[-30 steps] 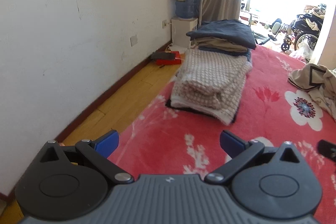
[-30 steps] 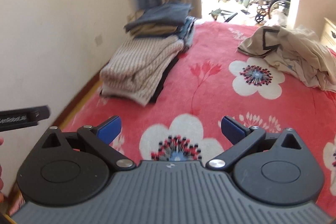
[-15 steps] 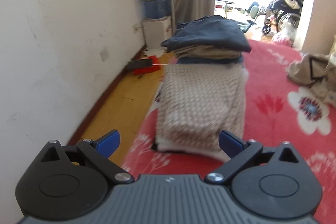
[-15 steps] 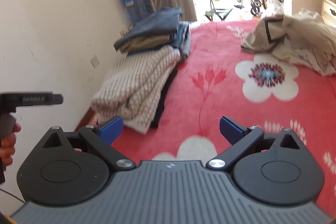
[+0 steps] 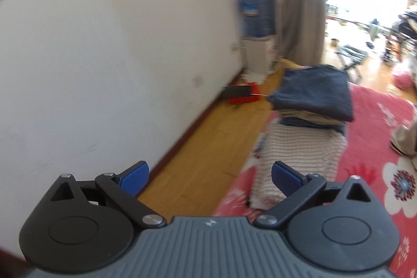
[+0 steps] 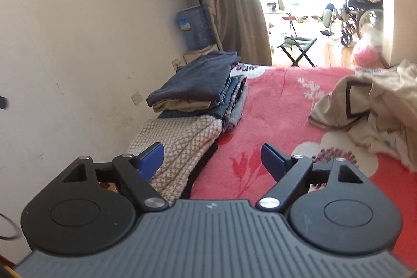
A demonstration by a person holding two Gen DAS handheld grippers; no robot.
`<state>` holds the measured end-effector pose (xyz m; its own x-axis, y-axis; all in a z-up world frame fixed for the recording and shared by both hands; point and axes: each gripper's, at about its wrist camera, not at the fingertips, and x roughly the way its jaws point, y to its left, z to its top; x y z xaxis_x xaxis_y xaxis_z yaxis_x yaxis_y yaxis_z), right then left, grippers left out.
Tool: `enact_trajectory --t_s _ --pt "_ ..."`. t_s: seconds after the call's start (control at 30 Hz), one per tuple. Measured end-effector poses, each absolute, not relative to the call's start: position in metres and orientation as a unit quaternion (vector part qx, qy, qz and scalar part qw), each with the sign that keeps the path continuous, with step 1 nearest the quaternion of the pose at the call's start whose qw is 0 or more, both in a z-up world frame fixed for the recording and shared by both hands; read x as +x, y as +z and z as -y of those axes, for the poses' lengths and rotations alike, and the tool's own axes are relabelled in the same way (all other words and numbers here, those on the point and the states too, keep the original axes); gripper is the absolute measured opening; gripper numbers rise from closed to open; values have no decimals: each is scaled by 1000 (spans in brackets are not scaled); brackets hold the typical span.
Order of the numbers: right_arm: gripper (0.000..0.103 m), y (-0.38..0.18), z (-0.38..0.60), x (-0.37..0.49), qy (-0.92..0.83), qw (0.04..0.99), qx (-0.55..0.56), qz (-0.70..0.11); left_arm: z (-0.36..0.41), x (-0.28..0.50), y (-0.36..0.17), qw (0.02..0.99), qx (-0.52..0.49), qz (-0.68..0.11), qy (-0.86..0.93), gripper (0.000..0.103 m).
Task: Fold clothes
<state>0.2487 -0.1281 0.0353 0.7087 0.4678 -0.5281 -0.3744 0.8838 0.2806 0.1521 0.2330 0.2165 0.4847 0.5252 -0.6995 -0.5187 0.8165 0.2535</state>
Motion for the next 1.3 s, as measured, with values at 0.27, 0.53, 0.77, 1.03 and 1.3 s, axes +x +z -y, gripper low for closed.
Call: enact_trajectory --t_s 0.27,0.53,0.77,1.03,1.3 --pt "73 35 168 276 268 919 38 -287 -249 97 330 836 24 -349 423 103" --pt "38 -46 94 286 314 896 103 -297 -286 184 254 869 73 -342 350 103" --pt "10 -144 28 266 293 877 138 -355 -274 302 -1 888 -5 -442 124 92" --pt "7 -168 -37 271 323 893 130 -287 -272 343 -136 884 16 -467 -8 93" --pt "6 -200 -79 268 309 887 74 -334 -312 339 -179 893 -60 -436 -91 103"
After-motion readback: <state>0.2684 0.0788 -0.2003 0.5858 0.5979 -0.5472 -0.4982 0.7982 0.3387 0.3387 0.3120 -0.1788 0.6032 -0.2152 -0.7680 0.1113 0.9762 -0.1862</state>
